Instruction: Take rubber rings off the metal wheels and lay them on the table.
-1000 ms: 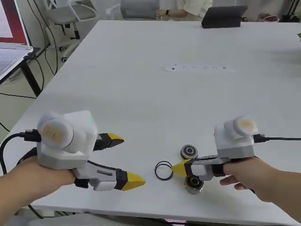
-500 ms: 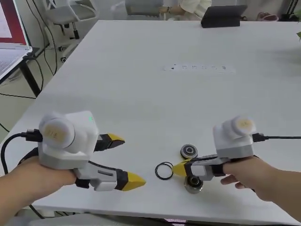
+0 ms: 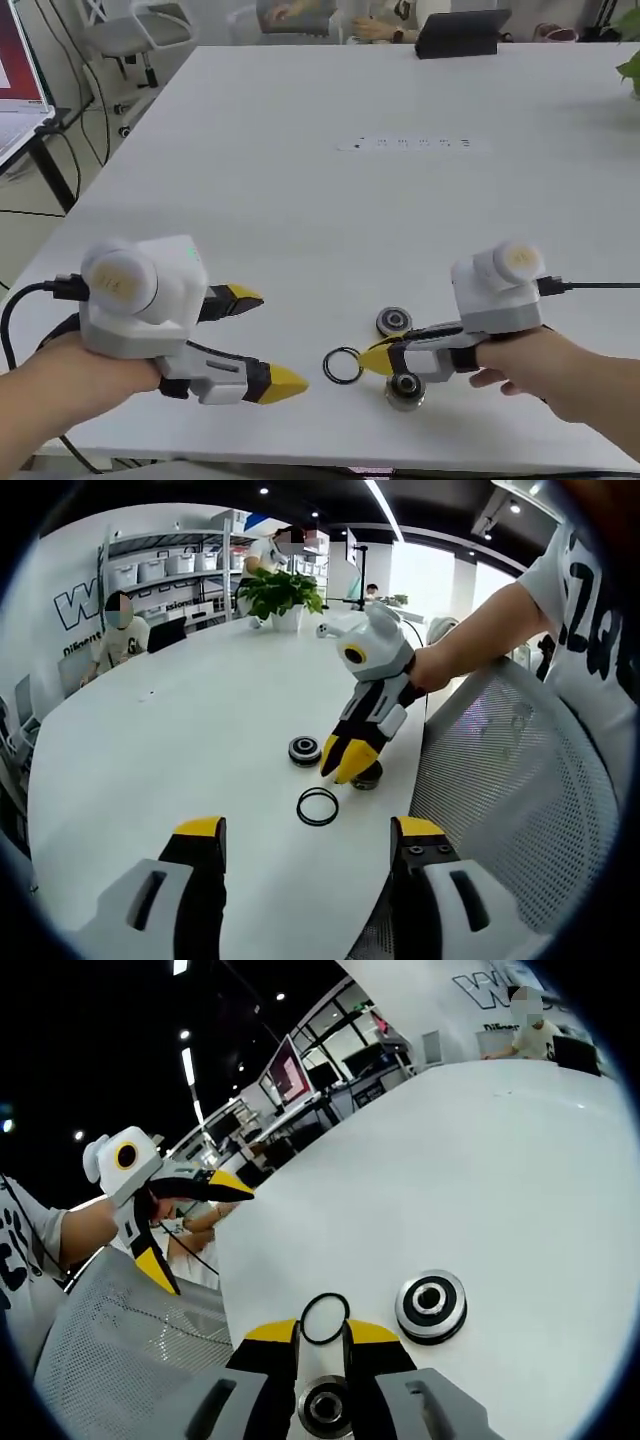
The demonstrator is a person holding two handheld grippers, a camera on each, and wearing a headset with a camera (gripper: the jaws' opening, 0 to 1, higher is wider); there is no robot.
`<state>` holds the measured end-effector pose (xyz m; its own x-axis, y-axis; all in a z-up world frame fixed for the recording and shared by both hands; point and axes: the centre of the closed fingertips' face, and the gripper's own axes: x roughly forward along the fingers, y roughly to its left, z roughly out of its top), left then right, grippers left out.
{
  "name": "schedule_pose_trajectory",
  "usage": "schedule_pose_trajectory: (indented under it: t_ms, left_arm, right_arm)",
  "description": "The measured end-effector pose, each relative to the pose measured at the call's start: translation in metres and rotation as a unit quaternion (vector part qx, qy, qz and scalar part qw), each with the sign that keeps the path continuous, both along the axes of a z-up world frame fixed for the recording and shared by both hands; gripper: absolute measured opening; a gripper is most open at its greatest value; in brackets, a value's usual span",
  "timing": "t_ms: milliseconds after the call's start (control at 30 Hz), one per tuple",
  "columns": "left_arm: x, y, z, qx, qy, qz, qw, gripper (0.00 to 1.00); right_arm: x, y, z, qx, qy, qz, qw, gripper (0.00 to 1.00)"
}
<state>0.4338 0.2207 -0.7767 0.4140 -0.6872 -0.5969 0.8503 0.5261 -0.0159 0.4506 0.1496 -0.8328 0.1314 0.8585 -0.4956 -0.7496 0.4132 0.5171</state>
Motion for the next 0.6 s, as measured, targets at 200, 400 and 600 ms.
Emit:
schedule_pose_trajectory:
  t_ms: [200,400,600]
  left_arm:
    - [0.003,-0.008,0.001,-0.002,0.000,-0.006,1.0000,0.64]
    - [0.006,-0.012,0.004,-0.007,-0.002,-0.006,1.0000,0.63]
    - [0.010,-0.013,0.003,-0.005,-0.002,-0.007,1.0000,0.62]
  right_arm:
    - [0.003,-0.008,0.012,0.008,-0.017,0.002,0.9998,0.17]
    - [0.006,-0.019,0.023,0.007,-0.040,0.005,0.9992,0.18]
    - [0.011,-0.031,0.031,0.006,-0.057,-0.002,0.9983,0.19]
